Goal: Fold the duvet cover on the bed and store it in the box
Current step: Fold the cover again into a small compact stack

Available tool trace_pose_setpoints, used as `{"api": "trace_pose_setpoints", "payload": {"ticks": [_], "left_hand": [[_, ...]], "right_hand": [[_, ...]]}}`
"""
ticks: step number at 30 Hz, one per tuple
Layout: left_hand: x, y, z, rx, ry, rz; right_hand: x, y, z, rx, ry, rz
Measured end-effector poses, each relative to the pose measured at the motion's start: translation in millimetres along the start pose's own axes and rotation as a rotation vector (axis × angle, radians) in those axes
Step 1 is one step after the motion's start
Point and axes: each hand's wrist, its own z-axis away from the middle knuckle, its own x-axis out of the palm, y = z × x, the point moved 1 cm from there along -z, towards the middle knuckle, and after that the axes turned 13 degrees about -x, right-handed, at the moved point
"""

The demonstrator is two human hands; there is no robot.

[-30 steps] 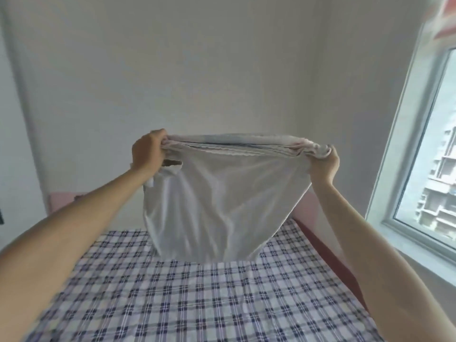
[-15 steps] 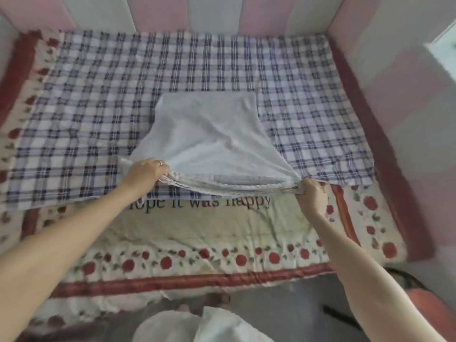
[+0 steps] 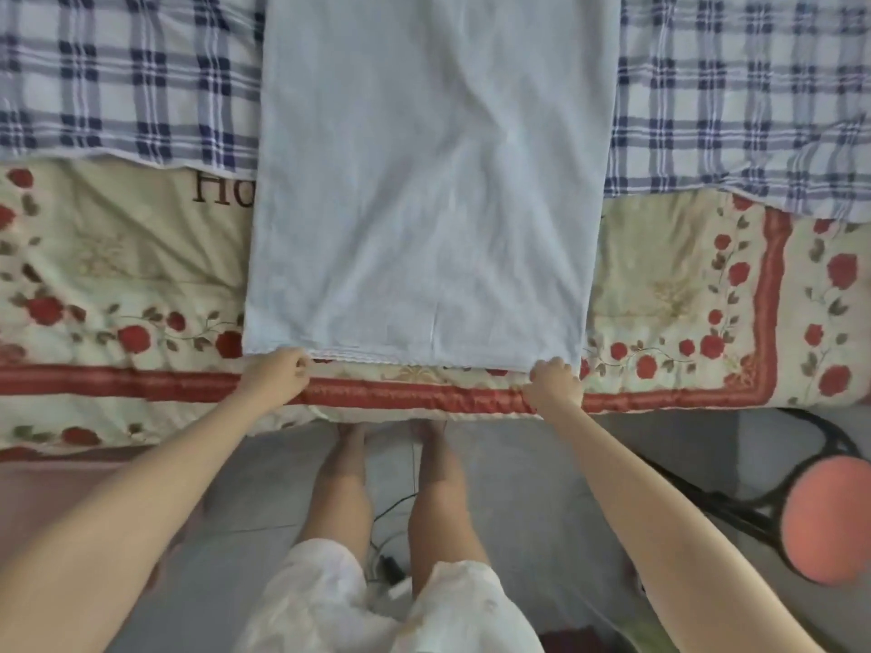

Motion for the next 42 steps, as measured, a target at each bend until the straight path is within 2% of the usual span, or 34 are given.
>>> {"api": "trace_pose_setpoints", "payload": {"ticks": [2,4,8,11,13,16,19,22,24,26,30,36,38,40,42], "left_hand": [[7,-15,-8,-0.089,0.218,0.235],[6,-22,-18,-0.193,0.335,0.439],[10,-44,-48,-0.421,0.278,0.768],[13,-54,-62,-0.398,0.259,0.92],[15,-52,-67,-0.371,0.226,0.989],[27,-40,-63,-0.337,0.339,0.95],[34,-26,-55,-0.362,0.481,1.003],[31,-16,-48,-0.368,0.598,1.018],[30,-14,-48,-0.353,0.619,0.958],[27,-9,-50,-0.351,0.548,0.967],[23,-13,-53,-0.458,0.296,1.102],[16,-20,-61,-0.56,0.201,0.796],[17,-20,-58,-0.55,0.256,0.717],[21,-24,-54,-0.531,0.383,0.58],[23,-19,-46,-0.468,0.497,0.624]], "right_hand": [[18,-24,-15,-0.088,0.207,-0.218],[25,-44,-28,-0.147,0.338,-0.277],[44,-70,-59,-0.157,0.382,-0.295],[47,-81,-81,-0.098,0.44,-0.371],[47,-77,-89,0.03,0.491,-0.416],[54,-39,-90,0.364,0.512,-0.623],[52,3,-78,0.485,0.483,-0.692],[42,32,-68,0.462,0.46,-0.599],[42,44,-67,0.461,0.369,-0.651],[43,53,-66,0.495,0.291,-0.679],[37,53,-67,0.491,0.297,-0.802],[41,51,-64,0.386,0.41,-0.866],[42,49,-61,0.382,0.523,-0.83],[47,48,-55,0.354,0.618,-0.694],[44,43,-47,0.261,0.701,-0.594]]}}
